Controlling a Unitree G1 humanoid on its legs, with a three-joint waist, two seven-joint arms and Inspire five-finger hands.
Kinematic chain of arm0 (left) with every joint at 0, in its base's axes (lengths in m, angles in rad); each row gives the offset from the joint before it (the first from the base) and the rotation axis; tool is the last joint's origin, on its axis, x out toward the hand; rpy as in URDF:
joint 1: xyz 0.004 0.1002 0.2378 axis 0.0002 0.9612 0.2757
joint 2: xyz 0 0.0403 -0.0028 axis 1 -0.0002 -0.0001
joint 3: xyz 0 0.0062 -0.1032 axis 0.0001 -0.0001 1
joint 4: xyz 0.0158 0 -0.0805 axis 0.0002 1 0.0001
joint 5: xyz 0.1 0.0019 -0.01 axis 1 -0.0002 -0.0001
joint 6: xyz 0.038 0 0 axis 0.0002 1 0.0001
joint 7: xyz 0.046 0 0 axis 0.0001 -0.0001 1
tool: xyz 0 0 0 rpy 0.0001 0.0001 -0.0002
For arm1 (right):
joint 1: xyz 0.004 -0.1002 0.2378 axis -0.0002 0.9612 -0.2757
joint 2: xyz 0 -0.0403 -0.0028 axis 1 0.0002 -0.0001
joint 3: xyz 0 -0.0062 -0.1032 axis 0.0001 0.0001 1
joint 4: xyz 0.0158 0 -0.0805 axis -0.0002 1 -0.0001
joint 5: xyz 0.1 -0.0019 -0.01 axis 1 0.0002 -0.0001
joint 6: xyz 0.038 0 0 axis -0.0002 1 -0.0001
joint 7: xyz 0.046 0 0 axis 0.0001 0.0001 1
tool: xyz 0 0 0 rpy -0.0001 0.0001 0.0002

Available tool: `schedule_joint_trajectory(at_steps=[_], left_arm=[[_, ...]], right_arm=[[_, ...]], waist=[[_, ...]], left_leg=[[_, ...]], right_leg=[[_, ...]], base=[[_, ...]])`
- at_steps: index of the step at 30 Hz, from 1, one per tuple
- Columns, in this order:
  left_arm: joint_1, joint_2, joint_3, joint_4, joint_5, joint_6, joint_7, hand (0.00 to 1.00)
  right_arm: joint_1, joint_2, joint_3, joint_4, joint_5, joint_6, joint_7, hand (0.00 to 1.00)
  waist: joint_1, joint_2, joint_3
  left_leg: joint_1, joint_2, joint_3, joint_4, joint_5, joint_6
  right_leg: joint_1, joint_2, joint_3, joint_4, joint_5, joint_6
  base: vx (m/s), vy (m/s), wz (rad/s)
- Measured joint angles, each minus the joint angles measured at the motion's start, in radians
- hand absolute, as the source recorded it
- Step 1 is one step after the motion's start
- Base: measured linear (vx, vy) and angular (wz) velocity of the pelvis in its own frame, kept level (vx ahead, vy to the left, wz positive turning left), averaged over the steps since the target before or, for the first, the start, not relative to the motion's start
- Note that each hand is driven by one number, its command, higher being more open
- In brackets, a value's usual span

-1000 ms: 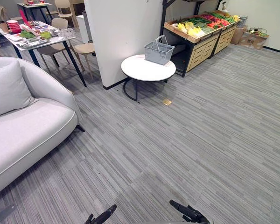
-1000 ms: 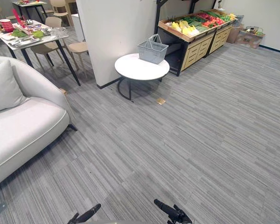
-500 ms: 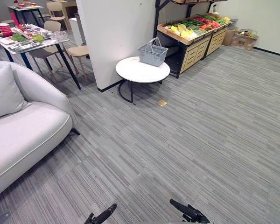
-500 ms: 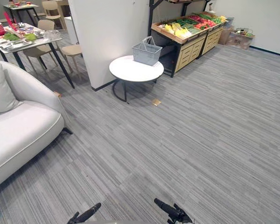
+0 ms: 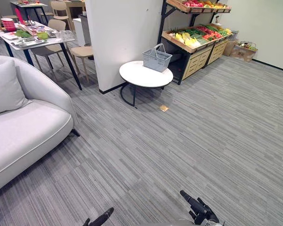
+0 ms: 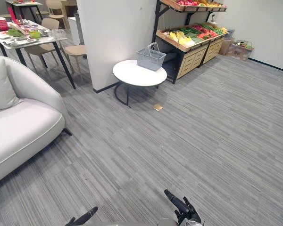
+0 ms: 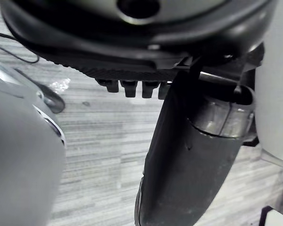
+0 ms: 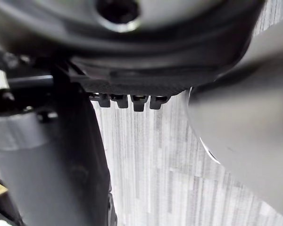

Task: Pick vegetable in the basket

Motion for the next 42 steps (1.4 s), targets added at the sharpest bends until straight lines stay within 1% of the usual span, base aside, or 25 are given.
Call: schedule_joint_trajectory(at_steps=[4, 6, 8, 9, 10, 12, 13, 14, 15, 17, 19, 20, 21, 22, 24, 27, 28, 30, 31, 32, 33, 34, 37, 41, 42], left_arm=[[0.0, -0.006, 0.008, 0.0, 0.018, 0.02, 0.002, 1.0], [0.001, -0.021, 0.051, 0.0, 0.015, 0.021, 0.001, 1.0], [0.004, -0.029, 0.072, 0.007, 0.016, 0.019, 0.001, 1.0], [-0.005, -0.064, 0.078, 0.012, 0.018, 0.015, -0.001, 1.0], [-0.006, -0.071, 0.082, 0.004, 0.02, 0.014, -0.005, 1.0], [-0.01, -0.068, 0.076, -0.004, 0.019, -0.009, -0.019, 1.0], [0.002, -0.068, 0.074, -0.003, 0.017, -0.019, -0.015, 1.0], [0.012, -0.06, 0.075, -0.006, 0.016, -0.026, -0.016, 1.0], [0.014, -0.066, 0.072, 0.009, 0.016, -0.024, -0.016, 1.0], [0.012, -0.063, 0.072, 0.017, 0.018, -0.012, -0.015, 1.0], [0.0, -0.058, 0.072, 0.015, 0.018, -0.008, -0.027, 1.0], [-0.01, -0.053, 0.071, 0.009, 0.018, -0.014, -0.043, 1.0], [-0.013, -0.054, 0.072, 0.003, 0.018, -0.021, -0.057, 1.0], [-0.014, -0.054, 0.073, 0.002, 0.018, -0.028, -0.063, 1.0], [-0.017, -0.052, 0.077, -0.01, 0.017, -0.037, -0.074, 1.0], [-0.018, -0.053, 0.086, -0.034, 0.012, -0.034, -0.081, 1.0], [-0.017, -0.053, 0.086, -0.036, 0.009, -0.036, -0.08, 1.0], [-0.013, -0.046, 0.086, -0.037, 0.005, -0.055, -0.07, 1.0], [-0.005, -0.051, 0.08, -0.036, 0.007, -0.062, -0.063, 1.0], [0.002, -0.054, 0.078, -0.033, 0.006, -0.065, -0.06, 1.0], [0.002, -0.035, 0.087, -0.035, 0.006, -0.067, -0.059, 1.0], [0.0, -0.035, 0.087, -0.036, 0.007, -0.075, -0.058, 1.0], [0.002, -0.02, 0.087, -0.022, 0.0, -0.066, -0.057, 1.0], [0.005, -0.004, 0.073, 0.015, -0.004, -0.055, -0.061, 1.0], [0.004, 0.004, 0.058, 0.019, -0.004, -0.054, -0.066, 1.0]], right_arm=[[0.005, 0.001, -0.002, -0.022, 0.002, -0.002, -0.003, 1.0], [0.007, 0.008, -0.01, -0.026, 0.0, -0.003, -0.012, 1.0], [0.02, 0.011, -0.017, -0.031, -0.003, 0.0, -0.017, 1.0], [0.027, -0.003, -0.037, -0.036, -0.005, 0.003, -0.02, 1.0], [0.027, -0.005, -0.041, -0.037, -0.005, 0.003, -0.02, 1.0], [0.033, -0.019, -0.048, -0.04, -0.022, 0.004, -0.014, 1.0], [0.039, -0.02, -0.04, -0.038, -0.036, 0.011, -0.004, 1.0], [0.043, -0.014, -0.024, -0.031, -0.051, 0.014, -0.002, 1.0], [0.041, -0.02, -0.031, -0.013, -0.083, 0.012, -0.004, 1.0], [0.023, -0.021, -0.038, 0.02, -0.093, 0.021, -0.003, 1.0], [0.007, -0.023, -0.031, 0.048, -0.091, 0.027, -0.005, 1.0], [0.006, -0.024, -0.021, 0.059, -0.085, 0.03, -0.008, 1.0], [0.002, -0.03, -0.014, 0.077, -0.072, 0.03, -0.01, 1.0], [0.001, -0.03, -0.006, 0.083, -0.058, 0.029, -0.013, 1.0], [-0.006, -0.028, 0.013, 0.118, -0.035, 0.026, -0.026, 1.0], [-0.009, -0.019, 0.011, 0.125, -0.037, 0.02, -0.032, 1.0], [-0.011, -0.018, 0.011, 0.125, -0.036, 0.019, -0.032, 1.0], [-0.012, -0.01, 0.011, 0.118, -0.022, 0.016, -0.032, 1.0], [-0.001, -0.014, 0.013, 0.1, -0.008, 0.01, -0.033, 1.0], [0.008, -0.021, 0.013, 0.094, -0.002, 0.008, -0.034, 1.0], [0.011, 0.001, 0.024, 0.087, -0.002, 0.001, -0.041, 1.0], [0.011, 0.003, 0.032, 0.085, -0.003, -0.002, -0.042, 1.0], [0.018, 0.011, 0.053, 0.087, -0.004, -0.008, -0.042, 1.0], [0.034, 0.013, 0.054, 0.086, -0.006, -0.015, -0.042, 1.0], [0.035, 0.013, 0.052, 0.085, -0.006, -0.014, -0.042, 1.0]], waist=[[0.0, 0.021, 0.009], [0.005, 0.018, 0.009], [0.003, 0.013, 0.009], [0.004, 0.049, 0.006], [0.005, 0.052, 0.007], [-0.001, 0.04, 0.017], [-0.002, 0.041, -0.002], [-0.001, 0.021, -0.017], [-0.001, 0.039, -0.035], [-0.006, 0.047, -0.043], [-0.008, 0.056, -0.052], [-0.009, 0.056, -0.051], [-0.008, 0.056, -0.05], [-0.009, 0.055, -0.047], [-0.009, 0.031, -0.034], [-0.003, 0.021, -0.022], [-0.001, 0.019, -0.017], [0.005, 0.0, 0.0], [0.008, 0.012, 0.007], [0.014, 0.022, 0.004], [0.004, -0.01, 0.005], [0.003, -0.02, 0.002], [0.009, -0.043, 0.002], [0.001, -0.05, -0.039], [-0.002, -0.055, -0.049]], left_leg=[[0.044, 0.085, 0.007, 0.006, -0.049, -0.048], [0.088, 0.108, 0.043, -0.004, -0.068, -0.088], [0.141, 0.116, 0.074, -0.006, -0.08, -0.11], [0.162, 0.161, 0.111, 0.003, -0.062, -0.145], [0.168, 0.163, 0.126, 0.003, -0.044, -0.161], [0.234, 0.161, 0.147, -0.028, 0.051, -0.174], [0.236, 0.168, 0.148, -0.015, 0.06, -0.181], [0.238, 0.165, 0.148, -0.005, 0.061, -0.182], [0.254, 0.194, 0.144, 0.003, 0.066, -0.178], [0.236, 0.23, 0.134, 0.074, 0.108, -0.19], [0.131, 0.275, 0.075, 0.269, 0.182, -0.194], [0.033, 0.299, 0.022, 0.461, 0.25, -0.211], [-0.075, 0.308, -0.007, 0.684, 0.227, -0.226], [-0.118, 0.306, -0.012, 0.767, 0.201, -0.225], [-0.234, 0.283, 0.048, 0.908, 0.099, -0.168], [-0.384, 0.222, 0.07, 0.765, -0.02, -0.134], [-0.408, 0.205, 0.068, 0.708, -0.027, -0.125], [-0.477, 0.129, 0.053, 0.437, 0.002, -0.117], [-0.495, 0.1, 0.013, 0.251, 0.148, -0.103], [-0.484, 0.091, -0.003, 0.234, 0.224, -0.097], [-0.463, 0.055, 0.018, 0.206, 0.197, -0.083], [-0.464, 0.049, 0.022, 0.202, 0.191, -0.079], [-0.399, 0.016, 0.069, 0.198, 0.16, -0.038], [-0.316, -0.026, 0.098, 0.152, 0.129, -0.013], [-0.285, -0.045, 0.096, 0.119, 0.125, -0.011]], right_leg=[[-0.035, 0.044, -0.102, -0.184, -0.025, 0.003], [-0.051, 0.054, -0.162, -0.379, 0.038, 0.019], [-0.026, 0.05, -0.191, -0.475, 0.221, -0.014], [-0.013, 0.071, -0.226, -0.418, 0.179, -0.072], [-0.017, 0.064, -0.23, -0.378, 0.147, -0.076], [-0.082, -0.008, -0.245, -0.116, 0.045, -0.104], [-0.086, 0.001, -0.232, -0.149, 0.018, -0.093], [-0.075, 0.004, -0.226, -0.193, -0.018, -0.087], [-0.064, 0.037, -0.233, -0.178, -0.059, -0.093], [-0.052, 0.085, -0.222, -0.183, -0.096, -0.11], [-0.022, 0.139, -0.215, -0.252, -0.101, -0.118], [0.02, 0.174, -0.204, -0.328, -0.089, -0.123], [0.074, 0.207, -0.181, -0.409, -0.068, -0.127], [0.106, 0.217, -0.171, -0.446, -0.058, -0.13], [0.242, 0.226, -0.12, -0.558, -0.038, -0.13], [0.344, 0.209, -0.058, -0.627, -0.032, -0.122], [0.354, 0.2, -0.044, -0.628, -0.033, -0.122], [0.387, 0.147, 0.006, -0.628, -0.055, -0.085], [0.405, 0.14, 0.038, -0.634, -0.092, -0.047], [0.414, 0.136, 0.06, -0.634, -0.104, -0.026], [0.415, 0.101, 0.096, -0.639, -0.086, -0.052], [0.406, 0.097, 0.109, -0.635, -0.068, -0.063], [0.412, 0.046, 0.166, -0.585, -0.007, -0.006], [0.384, 0.003, 0.202, -0.452, 0.039, 0.017], [0.342, -0.014, 0.204, -0.345, 0.051, 0.013]], base=[[0.18, -0.167, 0.0], [0.33, -0.267, -0.19], [0.57, -0.368, 0.01], [0.44, -0.248, 0.23], [0.53, -0.285, 0.25], [0.55, -0.329, 0.15], [0.47, -0.308, 0.01], [0.49, -0.263, -0.15], [0.52, -0.255, -0.27], [0.51, -0.259, -0.38], [0.44, -0.227, -0.35], [0.45, -0.208, -0.46], [0.45, -0.185, -0.52], [0.53, -0.158, -0.56], [0.43, -0.095, -0.57], [0.41, 0.045, -0.64], [0.3, 0.155, -0.75], [0.35, 0.243, -0.84], [0.28, 0.2, -0.83], [0.41, 0.238, -0.55], [0.33, 0.171, -0.19], [0.45, 0.261, 0.01], [0.35, 0.217, -0.17], [0.28, 0.156, -0.17], [0.2, 0.108, 0.04]])
